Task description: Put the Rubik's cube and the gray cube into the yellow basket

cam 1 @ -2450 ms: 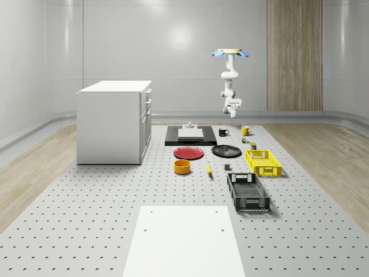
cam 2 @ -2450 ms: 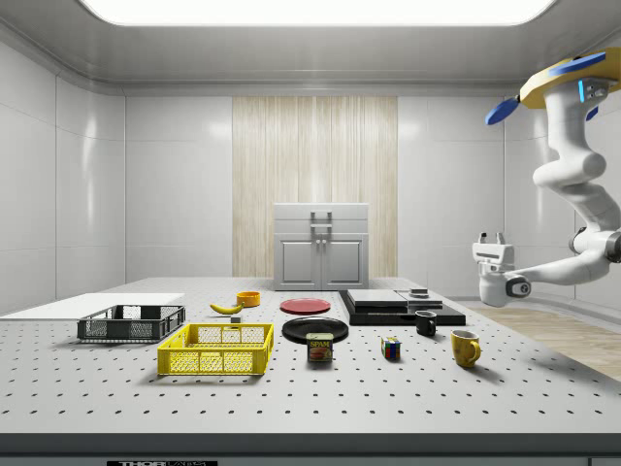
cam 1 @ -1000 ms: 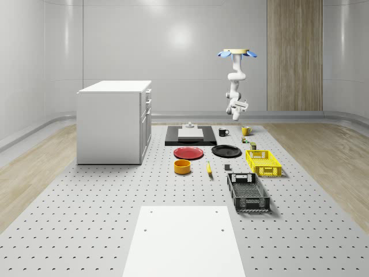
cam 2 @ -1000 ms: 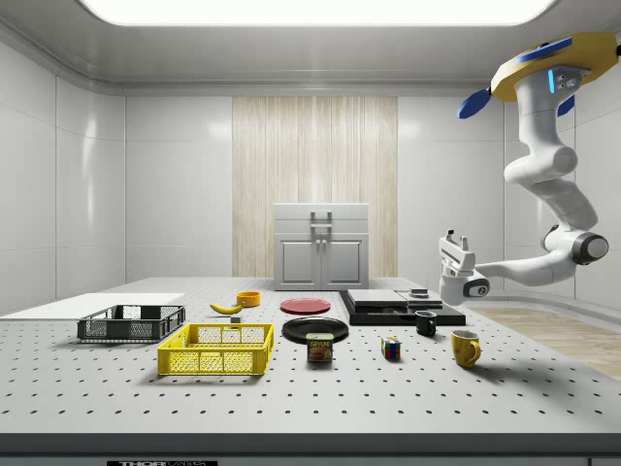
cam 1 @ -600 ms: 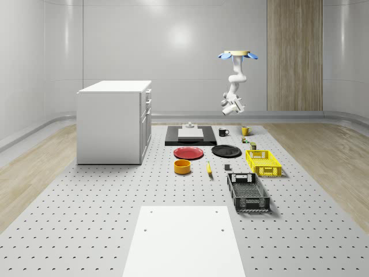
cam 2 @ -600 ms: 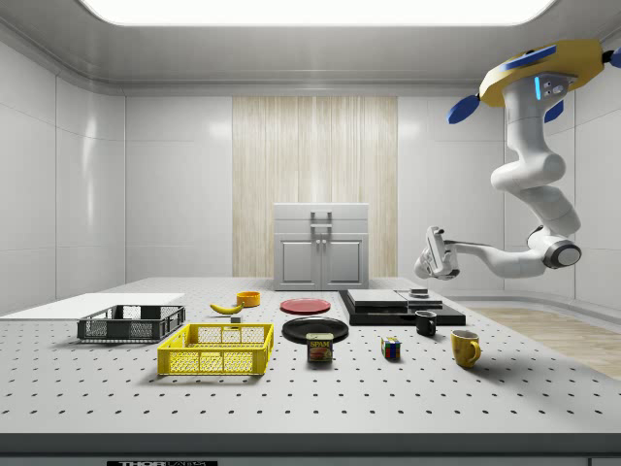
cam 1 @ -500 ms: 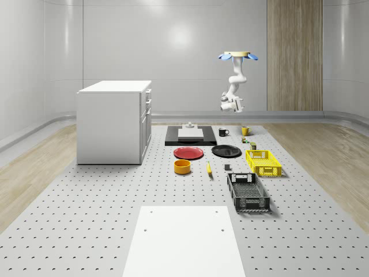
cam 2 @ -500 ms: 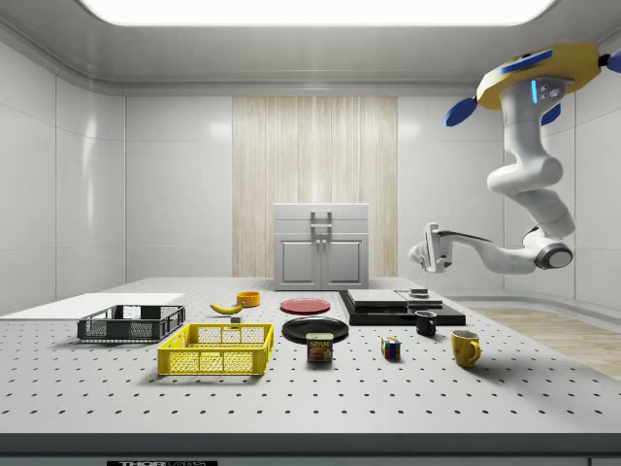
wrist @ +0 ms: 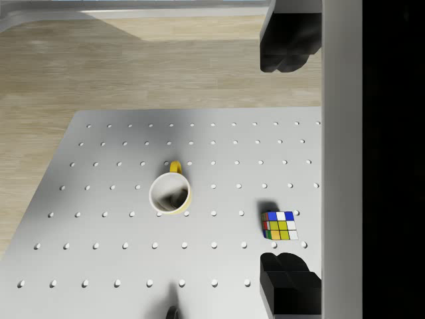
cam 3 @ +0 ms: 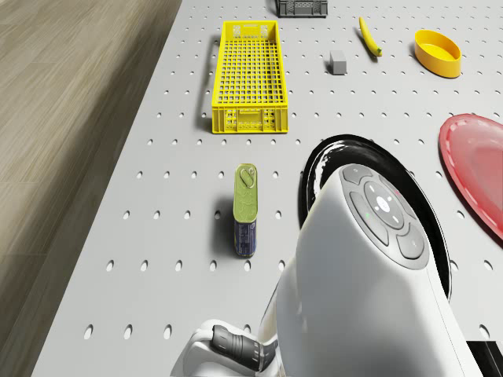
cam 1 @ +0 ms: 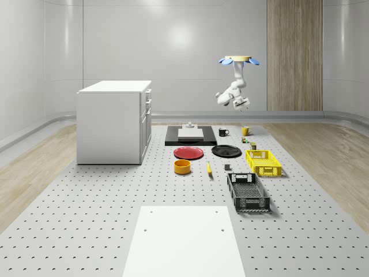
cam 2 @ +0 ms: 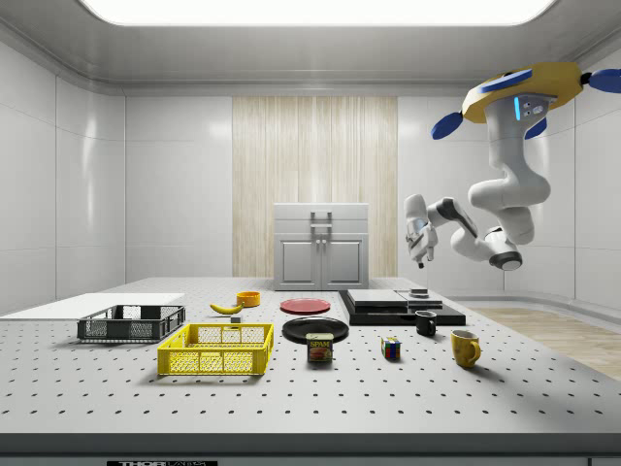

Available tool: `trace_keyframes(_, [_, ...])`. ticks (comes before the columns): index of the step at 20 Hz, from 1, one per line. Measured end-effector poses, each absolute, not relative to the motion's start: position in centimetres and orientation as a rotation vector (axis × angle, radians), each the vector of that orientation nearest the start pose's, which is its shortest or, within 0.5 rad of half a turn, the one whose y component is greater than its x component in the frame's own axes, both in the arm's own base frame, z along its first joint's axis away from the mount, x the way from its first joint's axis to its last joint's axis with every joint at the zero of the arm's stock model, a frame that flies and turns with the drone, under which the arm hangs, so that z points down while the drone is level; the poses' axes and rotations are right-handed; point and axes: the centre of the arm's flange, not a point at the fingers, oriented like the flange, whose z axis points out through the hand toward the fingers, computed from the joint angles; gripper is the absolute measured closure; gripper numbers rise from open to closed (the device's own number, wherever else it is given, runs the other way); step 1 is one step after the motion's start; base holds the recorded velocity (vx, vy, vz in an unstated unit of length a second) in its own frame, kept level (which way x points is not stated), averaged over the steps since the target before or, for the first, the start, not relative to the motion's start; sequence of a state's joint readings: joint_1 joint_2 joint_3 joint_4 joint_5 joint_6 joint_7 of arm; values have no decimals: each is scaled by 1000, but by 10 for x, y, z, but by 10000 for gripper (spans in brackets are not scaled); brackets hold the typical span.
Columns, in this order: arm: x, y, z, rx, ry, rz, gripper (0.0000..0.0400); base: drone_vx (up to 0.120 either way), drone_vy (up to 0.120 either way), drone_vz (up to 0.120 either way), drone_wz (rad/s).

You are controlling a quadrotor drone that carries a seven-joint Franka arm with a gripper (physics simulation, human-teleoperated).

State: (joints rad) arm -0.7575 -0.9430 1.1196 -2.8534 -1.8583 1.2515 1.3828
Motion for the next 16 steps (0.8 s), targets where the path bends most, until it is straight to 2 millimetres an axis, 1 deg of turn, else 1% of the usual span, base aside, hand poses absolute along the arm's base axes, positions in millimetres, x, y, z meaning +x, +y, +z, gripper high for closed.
trace_keyframes(4, [307, 16, 493, 153, -71, 786, 0, 120, -120, -120, 0])
trace_keyframes(8, [307, 8, 491, 74, -36, 785, 0, 120, 0, -120, 0])
trace_keyframes(12, [307, 4, 491, 36, -19, 785, 0, 120, 0, -120, 0])
trace_keyframes(16, [307, 2, 491, 18, -10, 784, 0, 10, 0, -120, 0])
